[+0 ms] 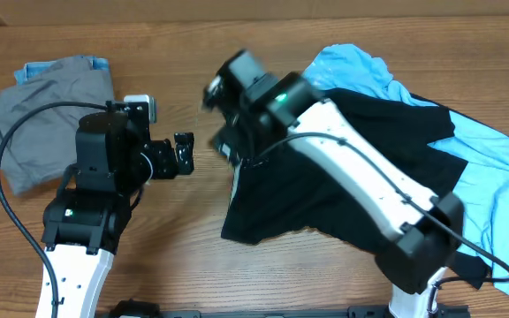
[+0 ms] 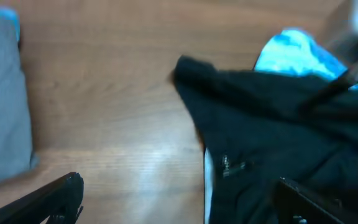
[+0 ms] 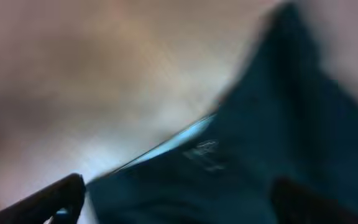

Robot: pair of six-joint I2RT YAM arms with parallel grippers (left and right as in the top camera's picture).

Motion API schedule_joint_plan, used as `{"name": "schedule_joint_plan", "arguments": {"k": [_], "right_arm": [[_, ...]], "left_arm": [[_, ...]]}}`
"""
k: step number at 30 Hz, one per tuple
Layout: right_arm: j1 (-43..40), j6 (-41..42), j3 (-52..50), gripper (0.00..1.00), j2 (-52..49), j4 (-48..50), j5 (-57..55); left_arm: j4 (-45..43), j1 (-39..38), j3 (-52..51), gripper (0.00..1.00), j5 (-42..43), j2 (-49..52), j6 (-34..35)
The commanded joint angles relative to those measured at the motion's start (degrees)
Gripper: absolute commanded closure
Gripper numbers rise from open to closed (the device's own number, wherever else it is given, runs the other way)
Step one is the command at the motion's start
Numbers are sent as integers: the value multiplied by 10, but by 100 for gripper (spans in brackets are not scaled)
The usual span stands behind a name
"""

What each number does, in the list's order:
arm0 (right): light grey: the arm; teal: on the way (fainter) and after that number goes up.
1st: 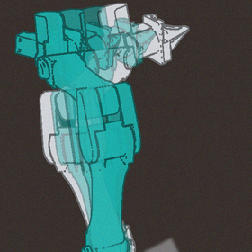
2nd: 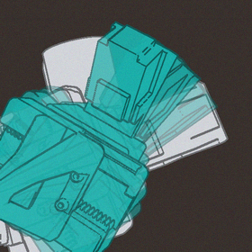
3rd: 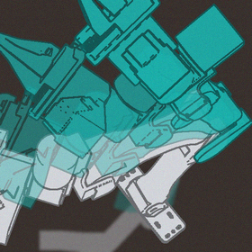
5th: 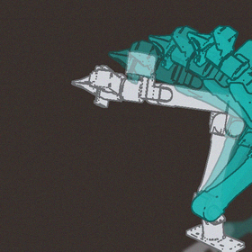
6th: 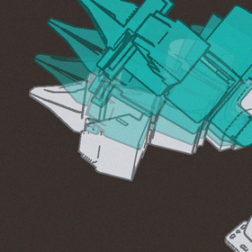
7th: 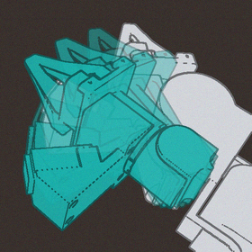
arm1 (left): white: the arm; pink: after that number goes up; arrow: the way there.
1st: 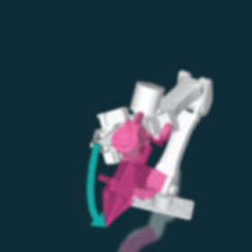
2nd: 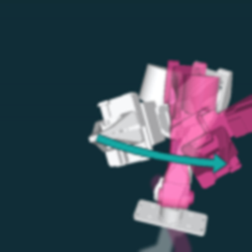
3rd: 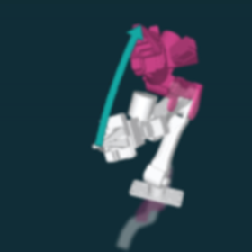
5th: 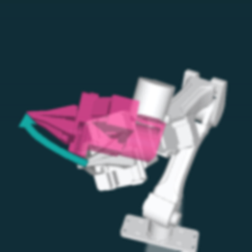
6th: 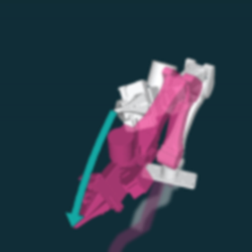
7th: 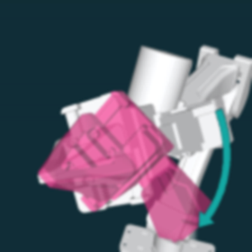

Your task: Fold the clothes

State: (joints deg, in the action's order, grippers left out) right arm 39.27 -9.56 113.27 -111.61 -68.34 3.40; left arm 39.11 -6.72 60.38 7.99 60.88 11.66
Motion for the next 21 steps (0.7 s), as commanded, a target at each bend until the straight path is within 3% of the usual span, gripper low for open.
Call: {"name": "schedule_joint_plan", "arguments": {"k": [1, 4, 7, 9, 13, 19, 20, 21], "right_arm": [[-82, 108, 74, 0, 80, 1, -117], [-207, 173, 80, 0, 121, -10, -84], [-315, 173, 80, 0, 129, -64, -14], [-352, 173, 79, 0, 128, -93, -7], [-375, 169, 79, 0, 128, -110, -7], [-375, 168, 79, 0, 128, -111, -7], [-375, 169, 79, 0, 128, -111, -7], [-375, 169, 79, 0, 128, -111, -7]], "left_arm": [[-46, -1, 17, 0, 27, 58, -1], [-94, -1, 48, 0, 108, 188, -30], [-177, -1, 94, 0, 205, 350, -34], [-223, -1, 127, 0, 223, 431, -4], [-356, -10, 158, 0, 232, 566, 92], [-483, -53, 160, 0, 175, 637, 96], [-488, -60, 160, 9, 175, 642, 98], [-487, -68, 160, 38, 175, 643, 91]]}}
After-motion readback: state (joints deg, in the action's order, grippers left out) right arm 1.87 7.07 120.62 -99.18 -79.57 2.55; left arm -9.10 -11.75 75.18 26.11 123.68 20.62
